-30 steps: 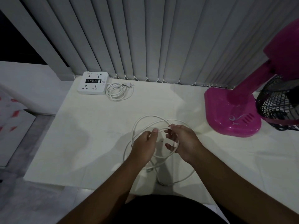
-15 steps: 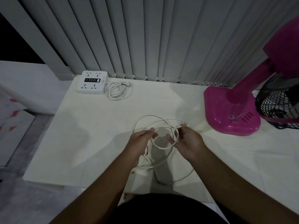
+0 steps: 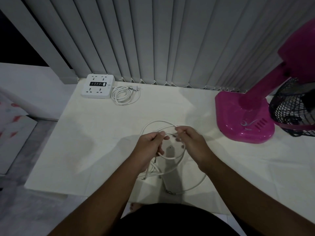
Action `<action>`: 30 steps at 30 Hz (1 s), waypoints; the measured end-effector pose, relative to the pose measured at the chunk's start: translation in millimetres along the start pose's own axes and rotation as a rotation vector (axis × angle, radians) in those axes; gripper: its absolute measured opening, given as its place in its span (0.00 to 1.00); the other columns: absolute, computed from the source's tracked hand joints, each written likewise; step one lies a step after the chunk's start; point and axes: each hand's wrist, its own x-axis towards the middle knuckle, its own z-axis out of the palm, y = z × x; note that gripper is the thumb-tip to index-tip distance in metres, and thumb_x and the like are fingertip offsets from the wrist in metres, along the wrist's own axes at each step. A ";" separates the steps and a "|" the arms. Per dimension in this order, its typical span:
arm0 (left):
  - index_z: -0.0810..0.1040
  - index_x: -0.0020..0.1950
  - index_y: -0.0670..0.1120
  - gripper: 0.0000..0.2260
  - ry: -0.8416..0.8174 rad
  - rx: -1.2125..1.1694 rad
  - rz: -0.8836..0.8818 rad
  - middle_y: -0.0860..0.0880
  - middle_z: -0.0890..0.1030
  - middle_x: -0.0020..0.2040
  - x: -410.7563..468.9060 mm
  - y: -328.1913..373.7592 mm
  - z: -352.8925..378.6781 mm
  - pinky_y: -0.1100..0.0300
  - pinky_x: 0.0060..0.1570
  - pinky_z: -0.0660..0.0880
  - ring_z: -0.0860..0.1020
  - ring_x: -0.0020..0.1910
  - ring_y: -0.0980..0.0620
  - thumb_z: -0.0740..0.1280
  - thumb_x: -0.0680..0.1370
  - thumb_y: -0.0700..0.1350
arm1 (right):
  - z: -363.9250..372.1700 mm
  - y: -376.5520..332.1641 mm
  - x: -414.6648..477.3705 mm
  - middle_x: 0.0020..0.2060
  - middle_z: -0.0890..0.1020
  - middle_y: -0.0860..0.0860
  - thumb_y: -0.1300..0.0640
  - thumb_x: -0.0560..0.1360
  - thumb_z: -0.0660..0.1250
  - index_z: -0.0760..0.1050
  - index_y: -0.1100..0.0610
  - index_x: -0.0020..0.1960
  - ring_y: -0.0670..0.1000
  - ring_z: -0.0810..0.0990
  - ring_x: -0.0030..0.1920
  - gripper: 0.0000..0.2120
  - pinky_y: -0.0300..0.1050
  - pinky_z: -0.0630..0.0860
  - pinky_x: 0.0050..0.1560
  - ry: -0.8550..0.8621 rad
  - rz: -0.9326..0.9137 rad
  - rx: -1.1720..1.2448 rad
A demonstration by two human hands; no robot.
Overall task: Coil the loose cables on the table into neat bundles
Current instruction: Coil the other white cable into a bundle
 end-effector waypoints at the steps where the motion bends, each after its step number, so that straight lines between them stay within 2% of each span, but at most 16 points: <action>1: 0.86 0.45 0.43 0.13 0.008 -0.029 -0.002 0.53 0.75 0.30 0.2 2.0 2.0 0.54 0.39 0.72 0.72 0.27 0.53 0.68 0.81 0.51 | 3.2 -1.1 -1.0 0.42 0.86 0.45 0.48 0.81 0.63 0.80 0.48 0.54 0.47 0.85 0.44 0.08 0.42 0.78 0.45 -0.084 -0.010 -0.030; 3: 0.87 0.42 0.47 0.13 0.015 -0.060 -0.006 0.51 0.75 0.31 0.3 6.0 2.4 0.54 0.38 0.72 0.72 0.29 0.53 0.69 0.80 0.52 | 7.8 -1.3 -0.9 0.32 0.82 0.46 0.51 0.83 0.60 0.79 0.51 0.53 0.46 0.81 0.32 0.10 0.38 0.76 0.35 -0.114 -0.023 -0.079; 5: 0.86 0.45 0.48 0.14 -0.018 -0.058 -0.035 0.49 0.79 0.34 -0.3 8.6 -0.9 0.52 0.42 0.75 0.77 0.33 0.51 0.66 0.82 0.54 | 9.9 -1.6 0.7 0.28 0.76 0.48 0.53 0.83 0.58 0.78 0.56 0.53 0.46 0.75 0.28 0.11 0.41 0.75 0.35 -0.041 0.016 -0.012; 7: 0.83 0.50 0.45 0.17 -0.067 -0.062 -0.093 0.48 0.79 0.34 -1.8 8.9 -3.6 0.52 0.46 0.79 0.81 0.36 0.50 0.60 0.84 0.54 | 11.5 -1.6 1.1 0.29 0.73 0.49 0.54 0.84 0.58 0.77 0.58 0.54 0.47 0.73 0.28 0.12 0.49 0.76 0.41 -0.010 0.101 0.164; 9: 0.80 0.51 0.42 0.16 -0.089 -0.179 -0.122 0.49 0.74 0.30 -3.4 8.4 -1.2 0.51 0.46 0.81 0.80 0.32 0.49 0.58 0.86 0.50 | 12.6 -1.5 -1.0 0.32 0.73 0.50 0.54 0.85 0.57 0.77 0.59 0.55 0.48 0.74 0.31 0.12 0.52 0.76 0.44 -0.035 0.153 0.277; 10: 0.78 0.50 0.41 0.15 -0.074 -0.237 -0.127 0.49 0.70 0.29 -4.5 8.7 0.3 0.52 0.42 0.81 0.76 0.28 0.51 0.58 0.86 0.49 | 13.3 -1.2 -2.7 0.33 0.74 0.51 0.55 0.84 0.58 0.77 0.58 0.55 0.49 0.75 0.33 0.11 0.52 0.75 0.44 -0.055 0.161 0.288; 13: 0.77 0.49 0.41 0.15 0.010 -0.206 -0.114 0.52 0.62 0.28 -4.9 8.7 2.4 0.59 0.28 0.67 0.62 0.25 0.55 0.58 0.86 0.49 | 13.9 -3.4 -6.0 0.34 0.78 0.53 0.59 0.83 0.59 0.76 0.56 0.53 0.51 0.78 0.34 0.07 0.53 0.75 0.44 -0.114 0.172 0.306; 15: 0.79 0.49 0.41 0.16 0.010 -0.109 -0.083 0.52 0.63 0.28 -5.4 8.7 3.8 0.60 0.27 0.62 0.61 0.25 0.55 0.58 0.86 0.49 | 13.4 -7.1 -5.5 0.34 0.79 0.53 0.60 0.82 0.60 0.76 0.56 0.56 0.51 0.77 0.32 0.08 0.50 0.75 0.40 -0.145 0.161 0.306; 17: 0.81 0.50 0.41 0.16 -0.041 -0.088 -0.063 0.51 0.66 0.29 -7.9 11.0 4.7 0.60 0.29 0.64 0.66 0.26 0.55 0.59 0.85 0.50 | 13.3 -10.3 -3.6 0.33 0.76 0.52 0.57 0.82 0.60 0.76 0.56 0.57 0.49 0.72 0.30 0.08 0.47 0.72 0.34 -0.157 0.118 0.256; 19: 0.81 0.53 0.42 0.16 -0.118 -0.111 -0.089 0.49 0.72 0.31 -10.9 16.0 3.5 0.59 0.33 0.71 0.75 0.30 0.52 0.59 0.85 0.52 | 13.7 -12.3 -0.8 0.32 0.72 0.50 0.56 0.83 0.61 0.76 0.56 0.55 0.46 0.67 0.27 0.07 0.43 0.68 0.30 -0.097 0.082 0.223; 21: 0.79 0.54 0.41 0.17 -0.178 -0.154 -0.133 0.48 0.72 0.30 -13.5 19.3 4.5 0.54 0.40 0.80 0.79 0.33 0.48 0.57 0.86 0.52 | 12.8 -10.8 2.7 0.31 0.70 0.49 0.58 0.82 0.61 0.75 0.54 0.52 0.45 0.66 0.26 0.04 0.43 0.66 0.29 -0.015 0.089 0.328; 23: 0.76 0.52 0.41 0.15 -0.170 -0.183 -0.129 0.49 0.66 0.28 -14.9 20.6 8.2 0.52 0.40 0.81 0.73 0.27 0.50 0.55 0.86 0.50 | 11.2 -8.2 3.6 0.30 0.70 0.50 0.60 0.82 0.60 0.74 0.54 0.53 0.47 0.66 0.27 0.05 0.44 0.67 0.31 -0.009 0.140 0.464; 26: 0.75 0.48 0.41 0.14 -0.094 -0.124 -0.078 0.51 0.61 0.26 -10.9 21.2 13.8 0.58 0.29 0.68 0.60 0.22 0.54 0.56 0.86 0.47 | 9.6 -4.0 2.3 0.31 0.74 0.54 0.63 0.82 0.57 0.75 0.57 0.57 0.50 0.70 0.29 0.10 0.46 0.70 0.34 -0.082 0.226 0.555; 28: 0.75 0.47 0.44 0.12 -0.093 -0.056 -0.068 0.51 0.63 0.28 -8.5 19.9 15.5 0.59 0.29 0.65 0.62 0.22 0.55 0.57 0.86 0.47 | 6.1 -3.9 3.0 0.32 0.76 0.55 0.62 0.80 0.57 0.75 0.58 0.57 0.51 0.71 0.29 0.11 0.46 0.71 0.34 -0.121 0.242 0.512; 30: 0.74 0.48 0.46 0.10 -0.129 0.005 -0.064 0.48 0.70 0.32 -8.0 17.6 13.2 0.58 0.31 0.69 0.69 0.25 0.54 0.59 0.85 0.48 | 3.0 -4.7 5.4 0.31 0.74 0.52 0.58 0.79 0.60 0.77 0.56 0.53 0.48 0.69 0.27 0.08 0.44 0.70 0.32 -0.143 0.211 0.354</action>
